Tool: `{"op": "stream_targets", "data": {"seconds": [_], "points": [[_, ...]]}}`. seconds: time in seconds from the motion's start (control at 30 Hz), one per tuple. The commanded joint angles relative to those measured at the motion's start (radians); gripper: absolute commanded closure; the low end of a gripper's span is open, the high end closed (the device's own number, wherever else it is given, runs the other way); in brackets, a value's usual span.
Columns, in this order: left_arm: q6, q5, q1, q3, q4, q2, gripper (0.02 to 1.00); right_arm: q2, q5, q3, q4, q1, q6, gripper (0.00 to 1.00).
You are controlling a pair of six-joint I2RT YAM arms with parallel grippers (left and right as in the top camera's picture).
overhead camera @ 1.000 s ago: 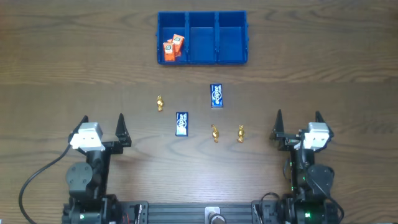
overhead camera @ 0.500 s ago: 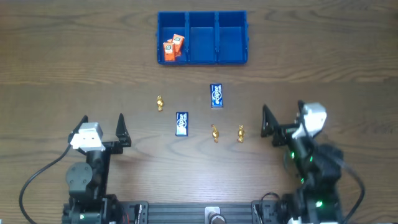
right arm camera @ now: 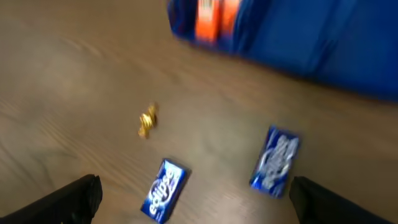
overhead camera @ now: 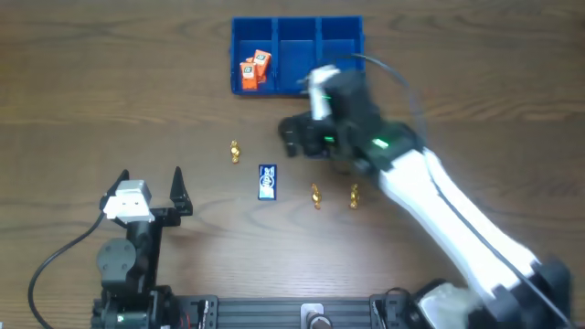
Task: Sort Candies Into Trays
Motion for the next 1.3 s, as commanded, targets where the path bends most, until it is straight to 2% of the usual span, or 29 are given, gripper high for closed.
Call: {"op": "stream_targets", "data": {"seconds": [0.03,0.33,0.5,0.63,0.7,0.93,1.1,1.3], "points": [[0.003,0.005,0.003,-0.014,-0.043,-0.006,0.023,0.241,0.113,0.182,-0.141,0.138,0.214,0.003],[0.003,0.005,0.003,-0.014,-0.043,-0.006,0.020,0.478,0.148,0.246,-0.240,0.294,0.513,0.003],[0.003,0.005,0.003,-0.014,-0.043,-0.006,0.020,0.548,0.171,0.246,-0.260,0.302,0.618,0.003],[0.003,0.005,0.003,-0.014,-0.043,-0.006,0.020,0.576,0.188,0.246,-0.261,0.302,0.649,0.003],[0.003,0.005,0.003,-0.014,-0.043,-0.006,0.020,0.579,0.194,0.246,-0.261,0.302,0.649,0.130],[0.003,0.005,0.003,-0.014,-0.043,-0.006,0.020,0.583,0.215,0.246,-0.252,0.303,0.649,0.439],[0.003,0.005,0.003,-0.014,-0.043,-0.006,0.020,0.586,0.218,0.246,-0.243,0.306,0.648,0.496],[0.003,0.005,0.003,-0.014,-0.043,-0.006,0.023,0.591,0.218,0.246,-0.238,0.312,0.648,0.682]]}}
